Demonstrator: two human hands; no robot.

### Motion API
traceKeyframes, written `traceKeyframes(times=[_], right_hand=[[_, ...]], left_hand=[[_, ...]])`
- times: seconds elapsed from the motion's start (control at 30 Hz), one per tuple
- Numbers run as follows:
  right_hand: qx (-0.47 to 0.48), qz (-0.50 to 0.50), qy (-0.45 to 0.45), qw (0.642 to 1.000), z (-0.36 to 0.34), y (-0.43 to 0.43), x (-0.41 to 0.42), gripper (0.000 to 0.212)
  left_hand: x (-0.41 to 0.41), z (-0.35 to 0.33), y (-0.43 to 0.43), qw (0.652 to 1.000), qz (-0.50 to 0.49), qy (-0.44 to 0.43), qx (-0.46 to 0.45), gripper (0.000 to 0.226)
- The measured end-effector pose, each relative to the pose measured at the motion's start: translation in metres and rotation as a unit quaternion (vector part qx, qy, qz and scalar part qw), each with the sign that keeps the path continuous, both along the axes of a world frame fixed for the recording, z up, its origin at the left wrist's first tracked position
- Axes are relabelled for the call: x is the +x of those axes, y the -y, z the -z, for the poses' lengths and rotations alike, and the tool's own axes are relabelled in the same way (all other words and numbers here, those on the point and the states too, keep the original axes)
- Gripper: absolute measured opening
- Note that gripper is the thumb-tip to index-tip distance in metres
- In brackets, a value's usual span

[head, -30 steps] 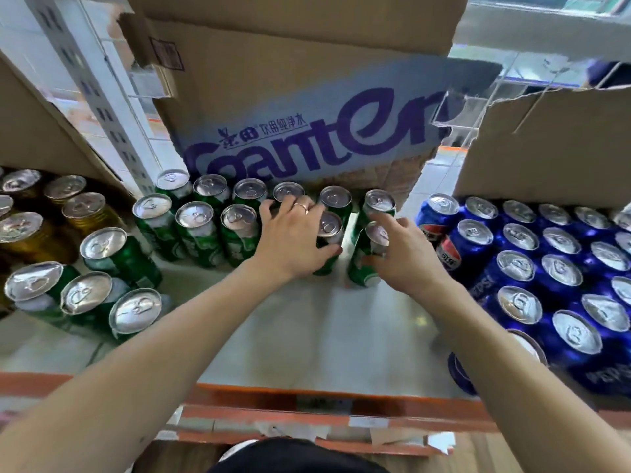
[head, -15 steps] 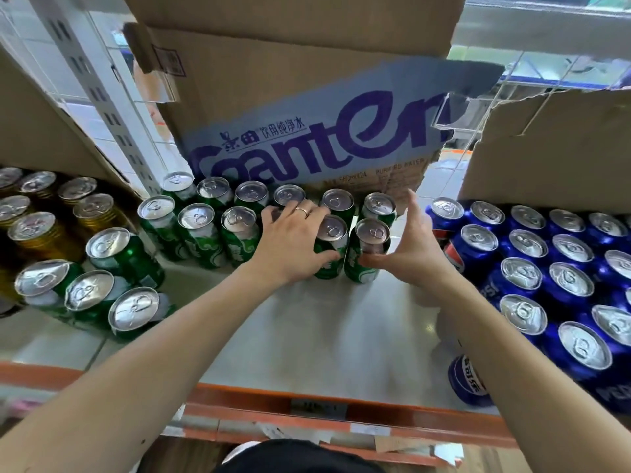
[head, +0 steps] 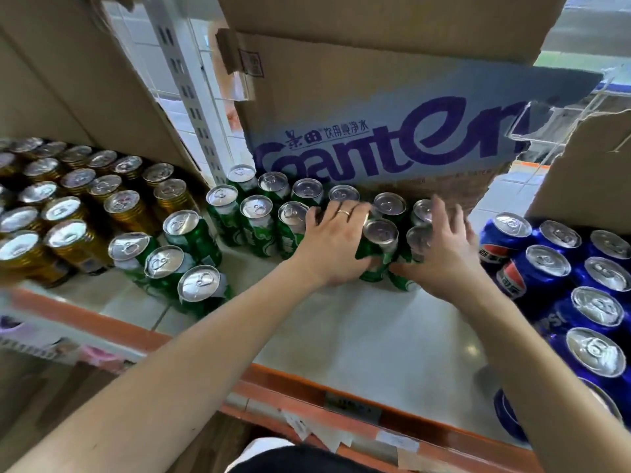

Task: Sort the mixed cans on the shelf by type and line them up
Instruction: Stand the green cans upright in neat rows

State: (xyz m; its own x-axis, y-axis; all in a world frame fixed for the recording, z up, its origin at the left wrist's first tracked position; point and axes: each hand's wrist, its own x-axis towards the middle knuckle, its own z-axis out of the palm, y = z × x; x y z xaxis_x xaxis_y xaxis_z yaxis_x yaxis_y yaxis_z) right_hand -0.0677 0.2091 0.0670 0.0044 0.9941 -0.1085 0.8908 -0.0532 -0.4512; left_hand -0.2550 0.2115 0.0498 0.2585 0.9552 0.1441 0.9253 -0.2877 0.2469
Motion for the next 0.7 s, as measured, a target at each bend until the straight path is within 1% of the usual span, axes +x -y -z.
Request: traceKeyframes(times=[0.03, 0.13, 0.2, 0.3, 0.37, 0.47, 0.57, 0.7], right_hand=[[0.027, -0.006, 0.004, 1.0, -0.004, 0.005, -0.01, 0.115], [0.118, -0.051, -0.039, 0.991, -0.013, 0.027, -0.044, 0.093], [0.154, -0.095, -0.051, 0.982, -0.014, 0.04, -0.071, 0.082], [0.133, -0.184, -0.067, 0.972, -0.008, 0.055, -0.116, 0.073], [0.122, -0.235, -0.071, 0.962, -0.001, 0.062, -0.145, 0.073], [0.104, -0.273, -0.063, 0.954, 0.008, 0.069, -0.183, 0.08], [0.075, -0.289, -0.053, 0.953, 0.015, 0.075, -0.21, 0.085], [0.052, -0.294, -0.03, 0.954, 0.013, 0.081, -0.225, 0.077]], left_hand=[[-0.008, -0.003, 0.005, 1.0, -0.012, 0.006, 0.009, 0.08], [-0.041, -0.014, 0.02, 0.998, -0.056, 0.007, 0.026, 0.071], [-0.072, -0.022, 0.03, 0.995, -0.095, 0.023, 0.029, 0.066], [-0.127, -0.031, 0.047, 0.984, -0.165, 0.035, 0.057, 0.054], [-0.167, -0.034, 0.055, 0.974, -0.217, 0.027, 0.061, 0.047], [-0.216, -0.034, 0.06, 0.964, -0.266, 0.001, -0.003, 0.043], [-0.243, -0.028, 0.062, 0.969, -0.237, 0.02, -0.073, 0.045], [-0.253, -0.022, 0.055, 0.975, -0.197, 0.054, -0.084, 0.053]])
